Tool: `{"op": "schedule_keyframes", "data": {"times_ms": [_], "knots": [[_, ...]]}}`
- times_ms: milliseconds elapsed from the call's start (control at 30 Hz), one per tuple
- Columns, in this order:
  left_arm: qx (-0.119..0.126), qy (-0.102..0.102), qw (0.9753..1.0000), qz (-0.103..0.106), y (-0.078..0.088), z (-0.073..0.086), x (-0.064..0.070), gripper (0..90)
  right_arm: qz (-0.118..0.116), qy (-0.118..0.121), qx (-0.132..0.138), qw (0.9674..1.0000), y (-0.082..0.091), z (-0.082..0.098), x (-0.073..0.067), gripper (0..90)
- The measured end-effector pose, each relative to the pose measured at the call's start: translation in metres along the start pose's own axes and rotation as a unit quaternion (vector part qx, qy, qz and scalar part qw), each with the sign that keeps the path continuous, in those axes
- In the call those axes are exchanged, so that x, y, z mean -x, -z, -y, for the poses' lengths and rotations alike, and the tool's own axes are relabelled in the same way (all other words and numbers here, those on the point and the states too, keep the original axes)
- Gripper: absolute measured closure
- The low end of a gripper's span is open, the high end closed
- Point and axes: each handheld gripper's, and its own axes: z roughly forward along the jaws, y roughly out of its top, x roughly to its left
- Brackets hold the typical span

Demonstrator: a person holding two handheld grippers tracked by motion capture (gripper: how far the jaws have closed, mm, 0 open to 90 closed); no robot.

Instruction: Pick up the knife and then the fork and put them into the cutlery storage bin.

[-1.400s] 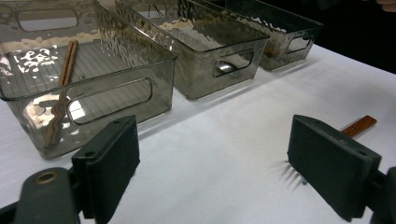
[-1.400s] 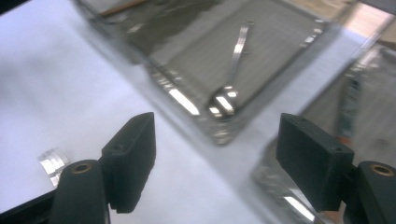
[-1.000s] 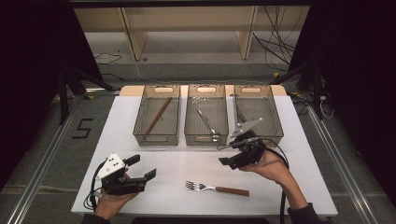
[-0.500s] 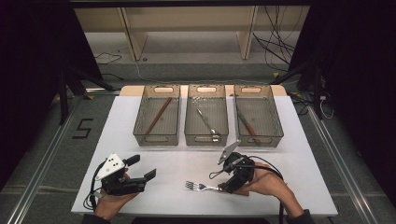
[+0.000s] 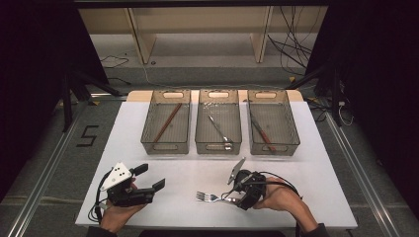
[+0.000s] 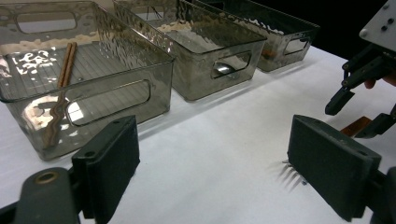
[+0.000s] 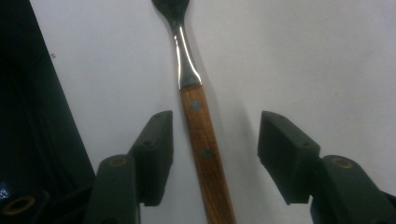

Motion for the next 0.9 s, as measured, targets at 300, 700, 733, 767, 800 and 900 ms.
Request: {"op": "schedule_keyframes", "data": {"times_ms": [300, 700, 733, 767, 800, 900], "knots": [[0.003, 0.004, 1.0, 0.002, 0.0, 0.0, 0.0, 16.3, -0.002, 0.012, -0.029, 0.9995, -0.005, 0.0, -0.003, 58.1], [0.0, 0.002, 1.0, 0.002, 0.0, 0.0, 0.0, 16.3, 0.01, 0.046, -0.05, 0.9977, -0.01, -0.003, -0.01, 72.6], [0.0, 0.002, 1.0, 0.002, 0.0, 0.0, 0.0, 16.4, 0.012, 0.046, -0.05, 0.9976, -0.01, -0.004, -0.011, 73.1], [0.0, 0.002, 1.0, 0.002, 0.0, 0.0, 0.0, 16.3, 0.014, 0.052, -0.053, 0.9972, -0.01, -0.004, -0.012, 73.5], [0.0, 0.002, 1.0, 0.002, 0.0, 0.0, 0.0, 16.4, 0.017, 0.052, -0.052, 0.9971, -0.011, -0.005, -0.013, 73.9], [-0.001, 0.001, 1.0, 0.002, 0.0, 0.0, 0.0, 16.3, 0.02, 0.059, -0.058, 0.9963, -0.011, -0.006, -0.016, 75.8]]}}
